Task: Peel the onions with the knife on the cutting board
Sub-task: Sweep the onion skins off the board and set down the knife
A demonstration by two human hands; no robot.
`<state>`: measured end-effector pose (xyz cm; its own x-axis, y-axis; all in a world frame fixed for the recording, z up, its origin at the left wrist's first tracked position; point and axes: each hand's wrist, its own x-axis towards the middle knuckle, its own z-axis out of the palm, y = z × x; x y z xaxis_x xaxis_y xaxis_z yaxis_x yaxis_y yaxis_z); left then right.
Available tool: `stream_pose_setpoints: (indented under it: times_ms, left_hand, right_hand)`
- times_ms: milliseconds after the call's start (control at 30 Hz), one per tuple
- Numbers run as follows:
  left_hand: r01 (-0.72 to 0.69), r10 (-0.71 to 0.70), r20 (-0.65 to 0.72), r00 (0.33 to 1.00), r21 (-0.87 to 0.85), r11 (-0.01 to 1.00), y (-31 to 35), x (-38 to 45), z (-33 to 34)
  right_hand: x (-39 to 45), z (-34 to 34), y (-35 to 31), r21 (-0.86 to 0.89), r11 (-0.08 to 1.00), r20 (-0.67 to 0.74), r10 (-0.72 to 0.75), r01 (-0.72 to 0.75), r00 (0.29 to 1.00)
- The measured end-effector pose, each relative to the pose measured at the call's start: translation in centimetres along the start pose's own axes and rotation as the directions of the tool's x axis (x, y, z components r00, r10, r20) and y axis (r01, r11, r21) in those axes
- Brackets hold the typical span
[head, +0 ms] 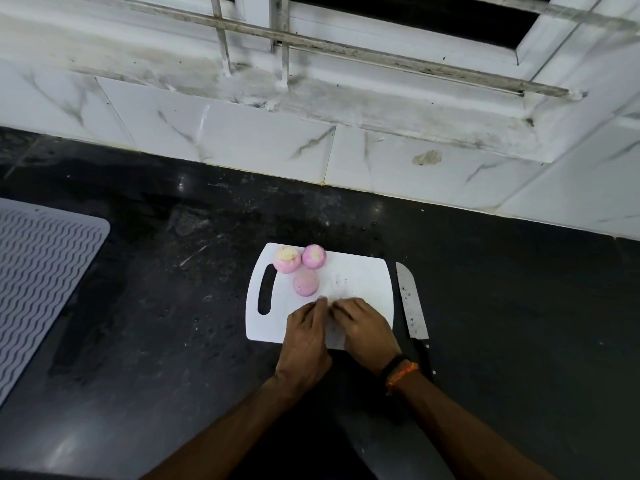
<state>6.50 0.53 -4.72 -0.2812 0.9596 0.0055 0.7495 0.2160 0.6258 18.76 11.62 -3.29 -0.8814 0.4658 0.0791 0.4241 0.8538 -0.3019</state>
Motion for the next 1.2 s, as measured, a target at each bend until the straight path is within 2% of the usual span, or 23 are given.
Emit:
stream_pose_setpoints:
  times_ms: [100, 233, 367, 500, 600, 667, 767, 833, 900, 1100, 1200]
  left_hand:
    - [-0.048, 0.048, -0.016, 0.999, -0.022, 0.999, 1.0, 0.6, -0.2]
    - [0.002, -0.004, -0.013, 1.000, -0.138, 0.990, 1.8, 1.3, -1.1]
    - [-0.030, 0.026, -0.042, 0.999, -0.101, 0.994, 2.7, 2.1, -1.9]
    - [-0.028, 0.026, -0.018, 0.999, -0.133, 0.991, 2.5, 1.6, -1.1]
    - [-0.037, 0.034, -0.029, 0.999, -0.094, 0.995, 2.0, 1.0, -0.5]
    - [-0.038, 0.031, -0.055, 0.998, -0.133, 0.990, 2.1, 1.3, -1.0]
    - [-0.003, -0.006, -0.087, 0.996, -0.096, 0.995, 2.1, 1.9, -1.7]
    - [0.013, -0.015, -0.061, 0.998, -0.030, 0.999, 2.0, 2.0, -1.9]
    - [-0.024, 0.027, -0.074, 0.997, 0.044, 0.999, 1.7, 2.3, -1.8]
    - [-0.107, 0.109, -0.029, 0.994, 0.068, 0.992, 1.8, 2.5, -0.4]
    - [-0.086, 0.086, -0.003, 0.996, -0.053, 0.995, 1.9, 2.2, 0.2]
  right_hand:
    - [0.3, -1.0, 1.1, 0.002, 0.998, -0.066, 0.058, -0.058, 0.996]
    - [3.4, -1.4, 2.3, -0.036, 0.973, -0.050, 0.228, -0.230, 0.972]
    - [3.6, -0.5, 1.6, -0.089, 0.976, 0.012, 0.202, -0.200, 0.979]
    - [-0.5, 0.1, -1.0, 0.012, 0.984, 0.040, 0.178, -0.178, 0.983]
    - [-2.4, -0.4, -1.5, 0.111, 0.968, -0.040, 0.230, -0.225, 0.972]
    - [-2.9, -1.1, -1.1, 0.176, 0.921, -0.112, 0.371, -0.349, 0.922]
    - [-4.0, -2.2, 0.1, 0.314, 0.775, -0.125, 0.606, -0.548, 0.785]
    - [-4.6, -2.4, 0.7, 0.303, 0.719, -0.080, 0.674, -0.626, 0.735]
    - [-4.5, -2.2, 0.9, 0.249, 0.704, -0.050, 0.695, -0.665, 0.717]
    - [-1.9, -1.1, -1.3, 0.151, 0.794, -0.009, 0.597, -0.589, 0.802]
    - [-1.8, -0.5, -2.9, 0.161, 0.847, 0.010, 0.511, -0.506, 0.859]
